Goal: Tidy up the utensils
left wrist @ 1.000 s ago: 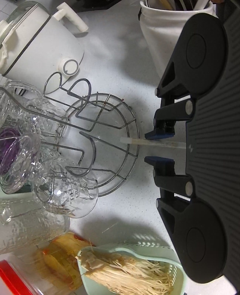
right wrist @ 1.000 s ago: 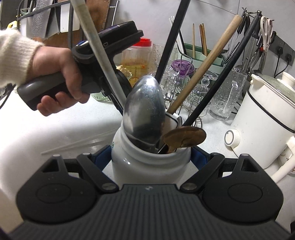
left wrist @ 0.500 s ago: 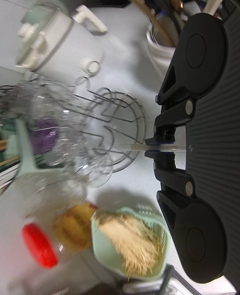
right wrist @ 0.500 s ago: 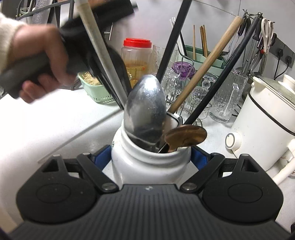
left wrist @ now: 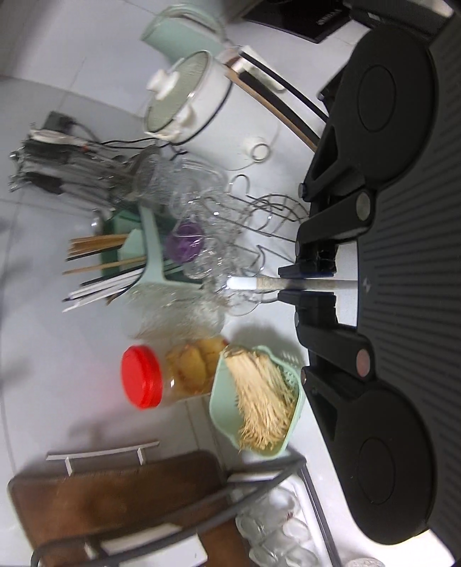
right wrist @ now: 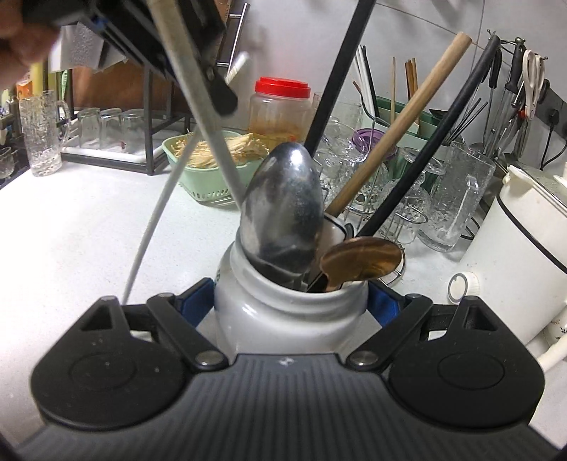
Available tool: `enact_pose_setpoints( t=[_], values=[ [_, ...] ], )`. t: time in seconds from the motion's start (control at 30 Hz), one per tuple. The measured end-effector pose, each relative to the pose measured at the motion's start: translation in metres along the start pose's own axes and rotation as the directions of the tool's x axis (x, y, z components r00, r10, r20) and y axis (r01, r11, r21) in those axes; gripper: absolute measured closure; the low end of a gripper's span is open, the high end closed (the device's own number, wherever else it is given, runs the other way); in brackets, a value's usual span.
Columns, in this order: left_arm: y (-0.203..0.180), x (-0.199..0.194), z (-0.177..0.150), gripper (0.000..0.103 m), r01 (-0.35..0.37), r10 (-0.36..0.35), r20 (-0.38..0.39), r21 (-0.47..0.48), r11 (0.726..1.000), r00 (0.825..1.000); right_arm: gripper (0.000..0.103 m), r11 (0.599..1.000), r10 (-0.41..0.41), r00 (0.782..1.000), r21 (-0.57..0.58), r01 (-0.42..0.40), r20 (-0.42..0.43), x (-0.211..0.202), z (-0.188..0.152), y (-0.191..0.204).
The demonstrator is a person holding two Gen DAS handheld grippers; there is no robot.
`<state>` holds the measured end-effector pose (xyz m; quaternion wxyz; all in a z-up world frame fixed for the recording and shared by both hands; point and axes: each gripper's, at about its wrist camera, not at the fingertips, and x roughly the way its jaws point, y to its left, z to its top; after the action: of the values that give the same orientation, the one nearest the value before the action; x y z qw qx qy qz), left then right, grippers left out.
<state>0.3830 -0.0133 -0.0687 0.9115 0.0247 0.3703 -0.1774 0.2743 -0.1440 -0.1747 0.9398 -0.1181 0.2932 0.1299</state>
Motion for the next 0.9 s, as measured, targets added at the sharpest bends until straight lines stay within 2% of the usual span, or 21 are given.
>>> enact_pose_setpoints(
  t=[0.23, 0.37, 0.73, 0.9],
  values=[
    [-0.004, -0.036, 0.006, 0.095, -0.018, 0.022, 0.093, -0.046, 0.999, 0.995, 0.011, 1.0, -0.01, 1.0, -0.004, 0.01, 0.0, 0.001, -0.001, 0.002],
    [-0.013, -0.045, 0.014, 0.095, -0.029, 0.033, 0.123, -0.033, 0.999, 0.992, 0.01, 1.0, -0.013, 1.0, -0.002, 0.013, -0.004, 0.001, 0.0, 0.004],
    [-0.039, -0.083, 0.039, 0.095, 0.009, -0.001, 0.224, -0.034, 0.999, 0.975, 0.01, 1.0, -0.014, 1.0, -0.007, 0.014, -0.004, 0.002, 0.001, 0.003],
    [-0.046, -0.094, 0.058, 0.095, 0.08, -0.068, 0.233, -0.042, 0.996, 0.97, 0.01, 1.0, -0.013, 1.0, -0.008, 0.013, 0.003, 0.002, -0.001, 0.003]
  ],
)
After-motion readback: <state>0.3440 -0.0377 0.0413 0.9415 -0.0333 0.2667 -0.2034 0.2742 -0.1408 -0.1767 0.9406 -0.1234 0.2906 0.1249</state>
